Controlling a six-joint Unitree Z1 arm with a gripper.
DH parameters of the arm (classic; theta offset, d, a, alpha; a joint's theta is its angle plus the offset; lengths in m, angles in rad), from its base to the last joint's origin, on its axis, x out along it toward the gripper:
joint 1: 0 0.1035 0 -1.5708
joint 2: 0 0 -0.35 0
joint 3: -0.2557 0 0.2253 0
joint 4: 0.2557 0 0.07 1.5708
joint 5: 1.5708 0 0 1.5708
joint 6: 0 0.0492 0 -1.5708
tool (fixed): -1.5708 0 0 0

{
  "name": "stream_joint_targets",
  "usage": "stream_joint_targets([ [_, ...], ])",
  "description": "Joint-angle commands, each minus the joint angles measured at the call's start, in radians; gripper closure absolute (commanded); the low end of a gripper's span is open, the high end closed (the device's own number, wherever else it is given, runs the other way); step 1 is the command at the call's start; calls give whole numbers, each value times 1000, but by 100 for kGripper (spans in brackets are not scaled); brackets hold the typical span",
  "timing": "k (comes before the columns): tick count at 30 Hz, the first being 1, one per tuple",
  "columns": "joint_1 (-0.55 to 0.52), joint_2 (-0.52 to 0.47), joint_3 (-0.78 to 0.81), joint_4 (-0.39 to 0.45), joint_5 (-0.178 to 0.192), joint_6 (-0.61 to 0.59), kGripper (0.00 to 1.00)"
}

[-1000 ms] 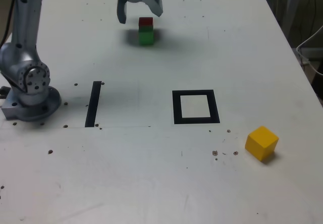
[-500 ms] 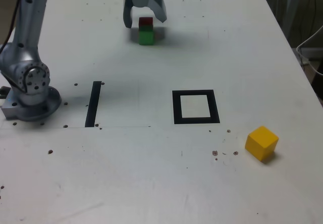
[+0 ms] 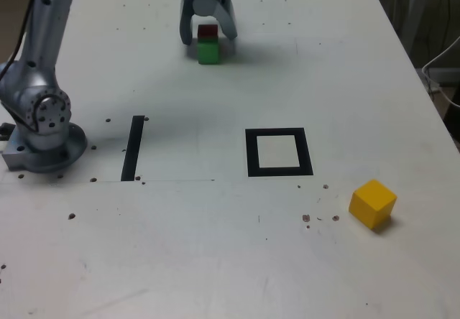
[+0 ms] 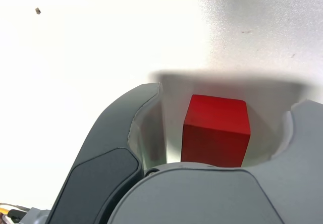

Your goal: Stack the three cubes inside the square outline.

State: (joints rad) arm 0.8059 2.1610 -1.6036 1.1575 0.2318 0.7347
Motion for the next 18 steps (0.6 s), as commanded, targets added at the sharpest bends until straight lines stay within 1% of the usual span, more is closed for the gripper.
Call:
stream_joint_targets([
  [1,-4,5,-6,3,-2,-1,34],
  [4,-4,4,-8,-1,-4,-2,42],
  [7,-4,3,-9,-8,-8,-3,48],
  [18,-5,4,-3,-18,-31,-3,50],
])
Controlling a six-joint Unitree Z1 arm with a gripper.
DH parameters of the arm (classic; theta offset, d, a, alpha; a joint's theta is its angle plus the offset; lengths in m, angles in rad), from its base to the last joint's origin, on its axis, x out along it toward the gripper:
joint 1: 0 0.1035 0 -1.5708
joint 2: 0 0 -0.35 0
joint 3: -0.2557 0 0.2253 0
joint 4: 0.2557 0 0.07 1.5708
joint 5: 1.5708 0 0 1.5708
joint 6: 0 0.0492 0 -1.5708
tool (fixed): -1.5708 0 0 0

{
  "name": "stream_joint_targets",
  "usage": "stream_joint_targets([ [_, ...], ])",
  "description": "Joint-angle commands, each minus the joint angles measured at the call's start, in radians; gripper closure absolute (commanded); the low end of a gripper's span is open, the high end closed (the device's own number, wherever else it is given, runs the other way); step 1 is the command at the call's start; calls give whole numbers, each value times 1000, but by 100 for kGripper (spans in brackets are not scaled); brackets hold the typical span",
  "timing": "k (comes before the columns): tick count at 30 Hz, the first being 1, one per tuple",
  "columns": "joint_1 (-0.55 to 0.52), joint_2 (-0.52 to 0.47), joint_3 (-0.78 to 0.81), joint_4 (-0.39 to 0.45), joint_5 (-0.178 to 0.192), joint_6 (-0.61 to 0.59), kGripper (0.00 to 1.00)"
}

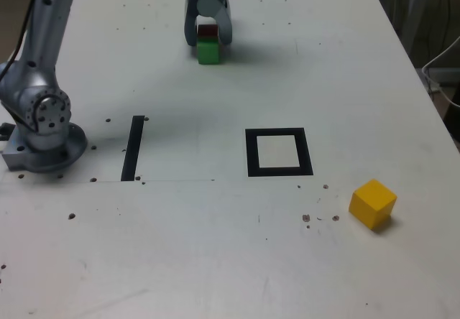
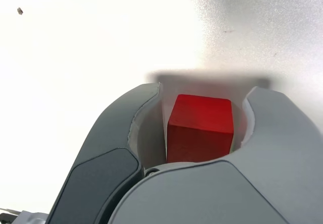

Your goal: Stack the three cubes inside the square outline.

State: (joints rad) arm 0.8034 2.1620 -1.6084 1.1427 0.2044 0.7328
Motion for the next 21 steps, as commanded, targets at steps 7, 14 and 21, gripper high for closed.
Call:
stream_joint_targets([
  [7,-2,3,7,-22,-20,-1,60],
  [14,-3,1,8,-22,-22,-1,60],
  [21,-3,-12,5,-16,-21,-1,60],
])
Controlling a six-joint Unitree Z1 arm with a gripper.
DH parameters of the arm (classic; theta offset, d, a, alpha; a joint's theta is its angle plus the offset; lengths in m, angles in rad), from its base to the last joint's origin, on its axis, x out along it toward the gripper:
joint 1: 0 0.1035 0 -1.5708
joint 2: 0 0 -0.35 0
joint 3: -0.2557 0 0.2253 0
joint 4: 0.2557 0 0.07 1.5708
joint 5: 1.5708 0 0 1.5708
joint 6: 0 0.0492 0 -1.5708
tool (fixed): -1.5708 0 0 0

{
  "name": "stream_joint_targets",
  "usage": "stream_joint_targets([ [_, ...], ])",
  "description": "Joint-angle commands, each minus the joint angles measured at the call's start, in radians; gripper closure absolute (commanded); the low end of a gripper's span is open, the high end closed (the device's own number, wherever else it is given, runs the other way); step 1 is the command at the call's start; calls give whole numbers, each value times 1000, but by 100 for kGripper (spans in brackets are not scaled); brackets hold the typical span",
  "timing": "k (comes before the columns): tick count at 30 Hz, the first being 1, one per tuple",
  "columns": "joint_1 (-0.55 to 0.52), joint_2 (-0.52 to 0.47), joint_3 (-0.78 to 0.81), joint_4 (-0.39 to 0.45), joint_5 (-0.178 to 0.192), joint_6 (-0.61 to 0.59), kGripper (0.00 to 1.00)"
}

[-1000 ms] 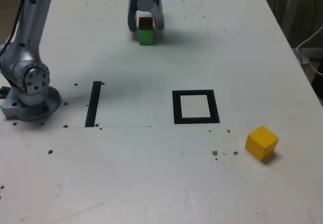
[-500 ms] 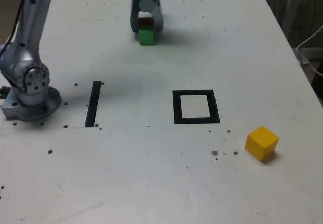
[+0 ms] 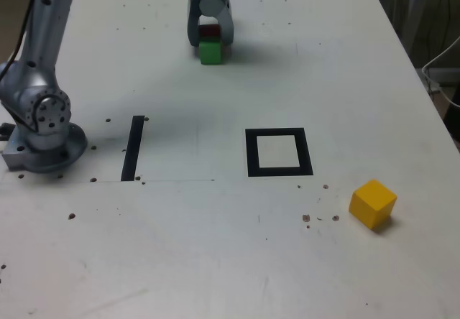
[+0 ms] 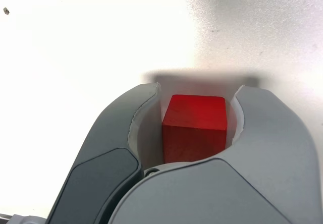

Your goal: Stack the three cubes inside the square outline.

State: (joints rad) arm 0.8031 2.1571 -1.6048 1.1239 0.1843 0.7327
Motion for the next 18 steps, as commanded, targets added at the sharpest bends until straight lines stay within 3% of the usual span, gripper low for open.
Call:
stream_joint_targets([
  [1,-2,-9,1,4,-1,-1,60],
  [18,-2,-22,4,9,1,0,60],
])
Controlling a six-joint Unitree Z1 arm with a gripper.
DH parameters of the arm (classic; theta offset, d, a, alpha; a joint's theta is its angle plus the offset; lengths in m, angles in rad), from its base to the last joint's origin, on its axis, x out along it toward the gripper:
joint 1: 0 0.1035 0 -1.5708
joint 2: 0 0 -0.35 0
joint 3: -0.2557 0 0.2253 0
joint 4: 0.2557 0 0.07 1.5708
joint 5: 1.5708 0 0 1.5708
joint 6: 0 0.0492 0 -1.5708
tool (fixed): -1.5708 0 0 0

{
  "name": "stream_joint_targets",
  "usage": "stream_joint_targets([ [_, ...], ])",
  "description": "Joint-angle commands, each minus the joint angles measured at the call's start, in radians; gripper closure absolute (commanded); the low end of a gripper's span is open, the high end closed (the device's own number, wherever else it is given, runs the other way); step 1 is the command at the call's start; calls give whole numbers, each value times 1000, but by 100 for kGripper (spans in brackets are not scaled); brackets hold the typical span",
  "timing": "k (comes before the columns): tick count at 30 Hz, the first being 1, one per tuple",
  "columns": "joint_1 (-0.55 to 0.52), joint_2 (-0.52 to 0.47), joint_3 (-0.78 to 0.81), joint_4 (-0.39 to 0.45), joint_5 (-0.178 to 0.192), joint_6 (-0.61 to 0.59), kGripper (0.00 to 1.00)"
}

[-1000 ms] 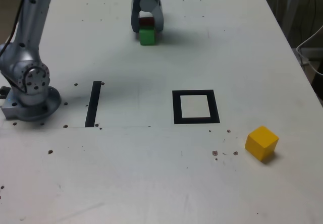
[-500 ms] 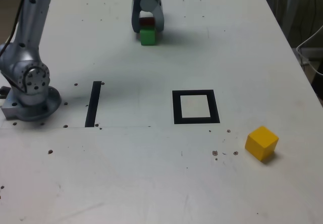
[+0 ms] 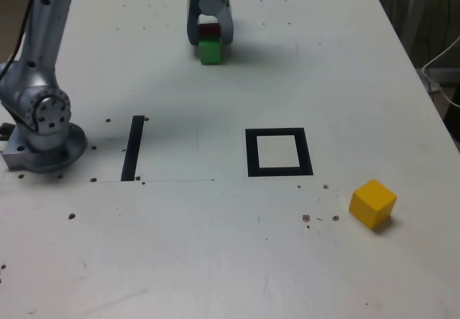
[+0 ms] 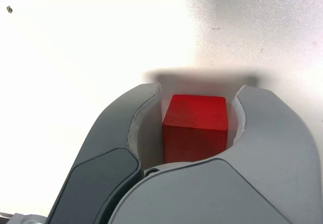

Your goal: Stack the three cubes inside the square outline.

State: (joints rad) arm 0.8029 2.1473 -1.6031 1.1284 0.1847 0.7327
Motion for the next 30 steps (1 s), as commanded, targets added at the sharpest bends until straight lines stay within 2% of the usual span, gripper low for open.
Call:
stream_joint_targets([
  [1,-2,-14,3,5,1,0,60],
  [30,-8,-44,18,2,4,1,60],
])
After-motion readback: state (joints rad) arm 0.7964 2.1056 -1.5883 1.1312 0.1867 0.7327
